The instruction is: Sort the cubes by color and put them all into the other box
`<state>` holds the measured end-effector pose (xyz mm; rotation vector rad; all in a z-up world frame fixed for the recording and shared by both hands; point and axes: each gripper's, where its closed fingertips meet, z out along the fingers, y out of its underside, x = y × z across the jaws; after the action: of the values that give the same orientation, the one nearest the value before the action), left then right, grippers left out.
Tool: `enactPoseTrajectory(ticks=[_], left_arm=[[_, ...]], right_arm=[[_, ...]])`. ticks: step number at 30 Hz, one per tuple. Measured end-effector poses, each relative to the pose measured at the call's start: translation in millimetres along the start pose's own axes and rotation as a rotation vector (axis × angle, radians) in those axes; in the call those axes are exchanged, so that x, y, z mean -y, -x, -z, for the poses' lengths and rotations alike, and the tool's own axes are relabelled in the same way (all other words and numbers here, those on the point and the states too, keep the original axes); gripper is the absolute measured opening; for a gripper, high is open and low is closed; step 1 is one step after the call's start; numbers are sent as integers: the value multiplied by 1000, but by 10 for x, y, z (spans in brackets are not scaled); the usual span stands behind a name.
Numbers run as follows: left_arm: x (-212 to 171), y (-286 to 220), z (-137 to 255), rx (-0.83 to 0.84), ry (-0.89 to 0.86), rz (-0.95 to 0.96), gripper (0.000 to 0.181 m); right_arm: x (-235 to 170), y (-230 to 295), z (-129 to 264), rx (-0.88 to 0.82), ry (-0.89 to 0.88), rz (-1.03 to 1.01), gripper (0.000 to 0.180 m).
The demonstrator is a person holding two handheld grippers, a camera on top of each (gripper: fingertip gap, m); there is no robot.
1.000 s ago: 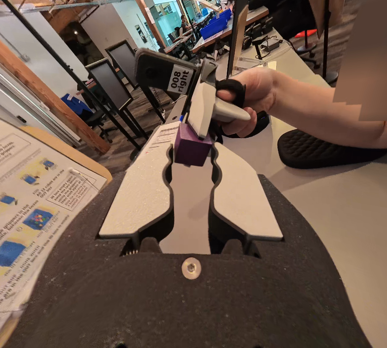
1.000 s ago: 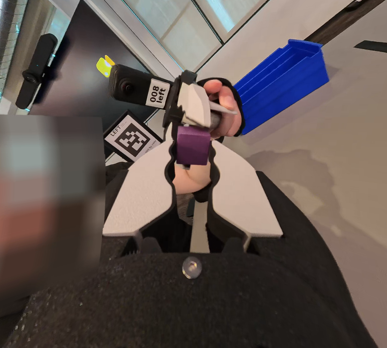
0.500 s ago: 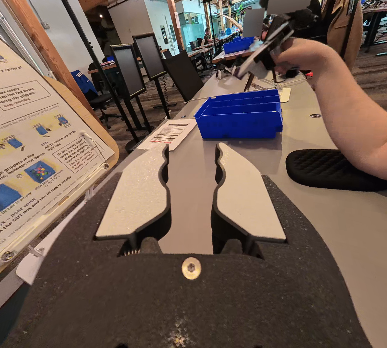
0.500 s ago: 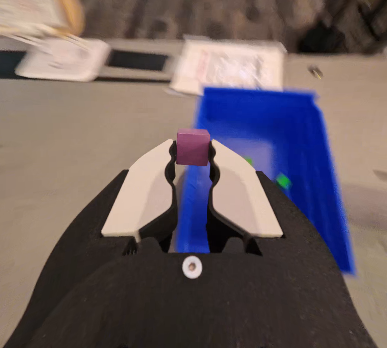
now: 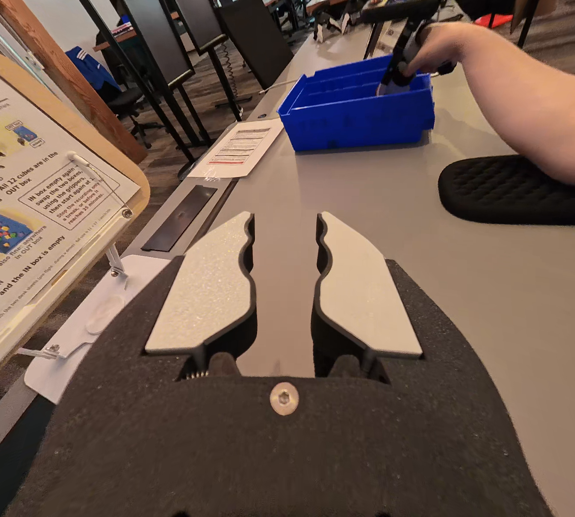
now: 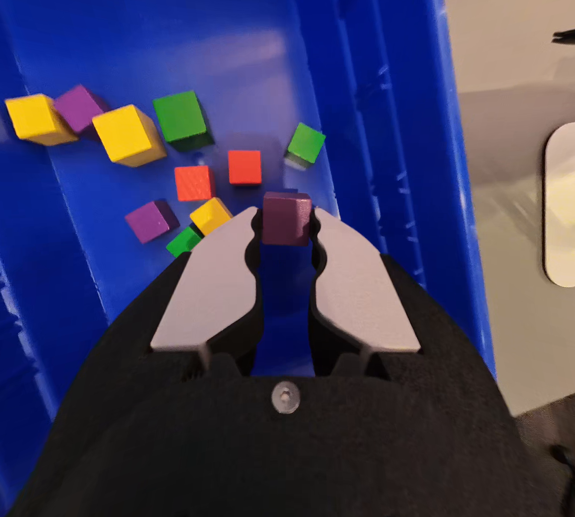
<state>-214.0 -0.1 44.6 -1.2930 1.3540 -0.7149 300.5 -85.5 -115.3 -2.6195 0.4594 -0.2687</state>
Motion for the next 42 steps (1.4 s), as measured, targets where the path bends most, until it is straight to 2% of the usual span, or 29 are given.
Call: enactPoseTrajectory(ticks=[3, 5, 8, 12, 15, 19, 23, 26, 28, 31, 34, 37, 40, 42], left_arm=[[-54, -11, -33, -2, 26, -11, 37], [-60, 0, -31, -4, 28, 3, 38], [-25, 53, 12, 4, 11, 28, 38], [28, 214, 150, 77, 11, 41, 37], [9, 458, 412, 222, 99, -12, 38], [-94, 916, 1142, 533, 282, -65, 36], [-516, 1300, 2346, 913, 615, -44, 36], [-1016, 1442, 3431, 1194, 832, 111, 35], [-1407, 1412, 4001, 1307, 910, 285, 35], [-1900, 1228, 4548, 1369, 984, 483, 36], [-2090, 1120, 4846, 1414, 978, 582, 36], [-2112, 1105, 5037, 1402, 1054, 595, 36], [-2245, 1143, 5306, 1293, 1258, 571, 46], [-2402, 1286, 5480, 1258, 1298, 589, 42]], right_arm=[[74, 24, 22, 60, -52, -79, 29], [25, 3, 32, 65, -34, -87, 39], [35, -44, 76, 57, -56, -119, 43], [299, 6, 374, 128, -243, -155, 42], [503, 82, 702, 155, -392, -120, 41], [599, 267, 965, 157, -432, -31, 41], [707, 470, 1046, 93, -420, 100, 41], [839, 696, 1071, 78, -434, 192, 41], [958, 777, 1129, 37, -487, 234, 38], [1069, 881, 1257, 50, -558, 203, 34], [1083, 1032, 1320, 114, -575, 197, 35], [1042, 1065, 1269, 80, -537, 232, 35], [1013, 1092, 1192, 64, -499, 252, 36], [1008, 1119, 1154, 63, -481, 255, 37]])
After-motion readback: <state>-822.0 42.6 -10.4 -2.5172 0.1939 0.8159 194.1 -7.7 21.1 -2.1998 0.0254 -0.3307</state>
